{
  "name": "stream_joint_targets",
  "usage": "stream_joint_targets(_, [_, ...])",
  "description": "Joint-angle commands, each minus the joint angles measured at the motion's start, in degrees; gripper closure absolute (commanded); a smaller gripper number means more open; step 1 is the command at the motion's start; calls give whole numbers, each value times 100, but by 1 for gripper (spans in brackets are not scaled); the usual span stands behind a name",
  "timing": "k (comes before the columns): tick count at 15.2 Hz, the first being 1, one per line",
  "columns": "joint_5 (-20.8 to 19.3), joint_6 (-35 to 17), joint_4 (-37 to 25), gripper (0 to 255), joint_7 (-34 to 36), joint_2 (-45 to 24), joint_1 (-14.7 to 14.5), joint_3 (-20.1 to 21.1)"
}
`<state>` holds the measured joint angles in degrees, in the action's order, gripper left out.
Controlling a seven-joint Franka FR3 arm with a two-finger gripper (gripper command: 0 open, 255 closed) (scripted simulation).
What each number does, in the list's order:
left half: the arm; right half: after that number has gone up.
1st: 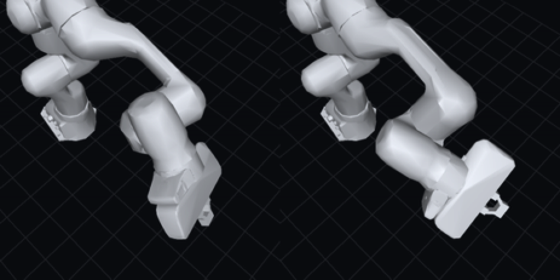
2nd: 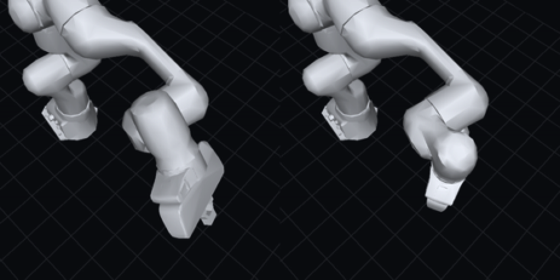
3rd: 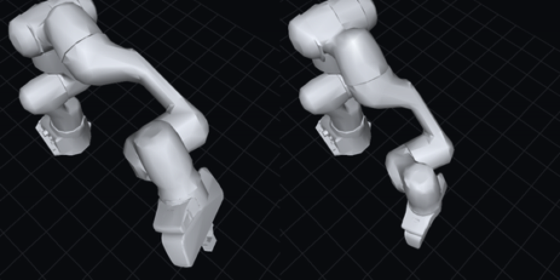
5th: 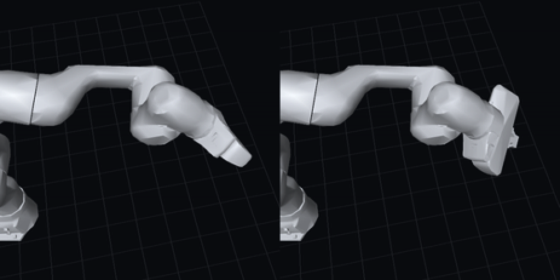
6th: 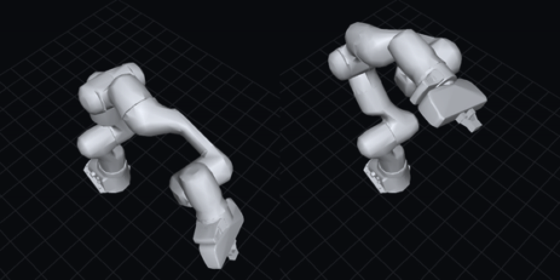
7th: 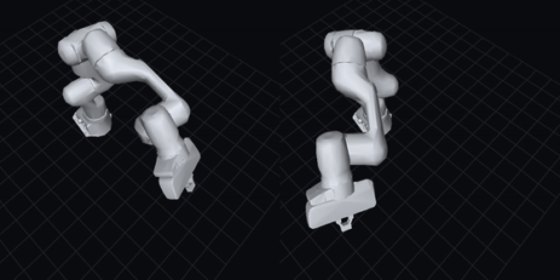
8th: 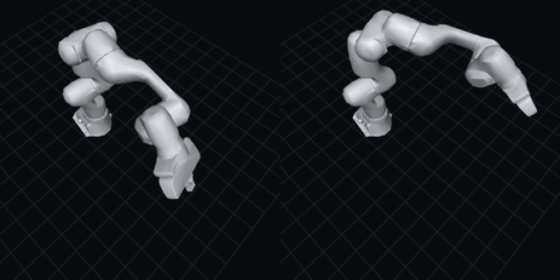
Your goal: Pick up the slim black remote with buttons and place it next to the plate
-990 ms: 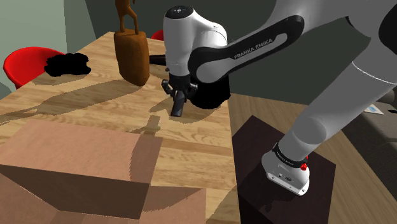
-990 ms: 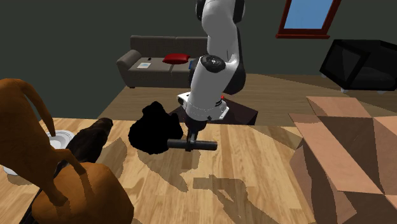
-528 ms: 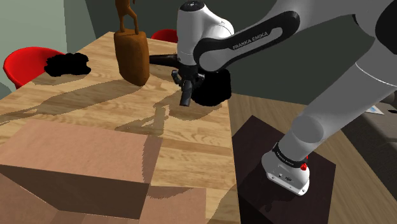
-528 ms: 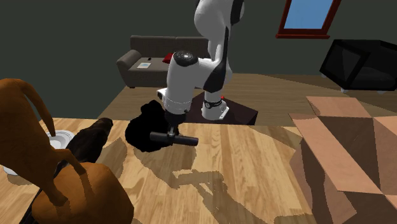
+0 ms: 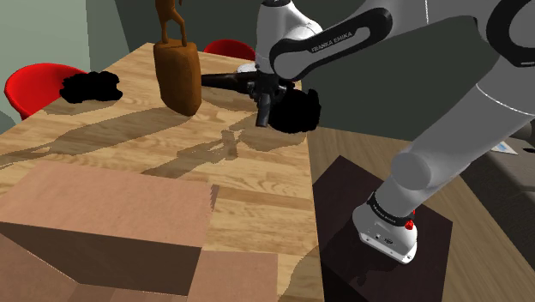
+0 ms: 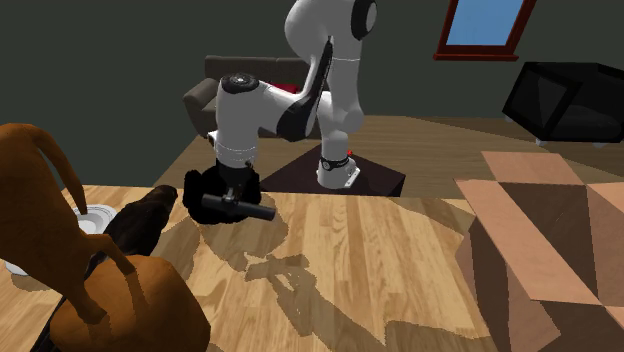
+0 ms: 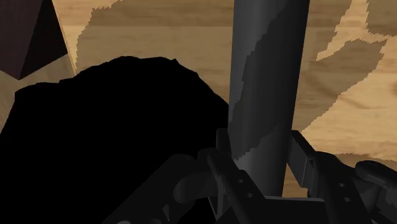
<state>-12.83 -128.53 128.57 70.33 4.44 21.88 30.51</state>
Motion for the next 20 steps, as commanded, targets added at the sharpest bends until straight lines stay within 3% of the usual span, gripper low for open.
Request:
stream_joint_targets(1, [-60,-84,-23,255,-248,-82,146,-160])
stream_joint_targets(11, [-332,-212,-802,255,-1369,-838,789,-791])
stream_joint_targets(20, [-488,-61,-2082,255,-2296,-1853,1260,-1215])
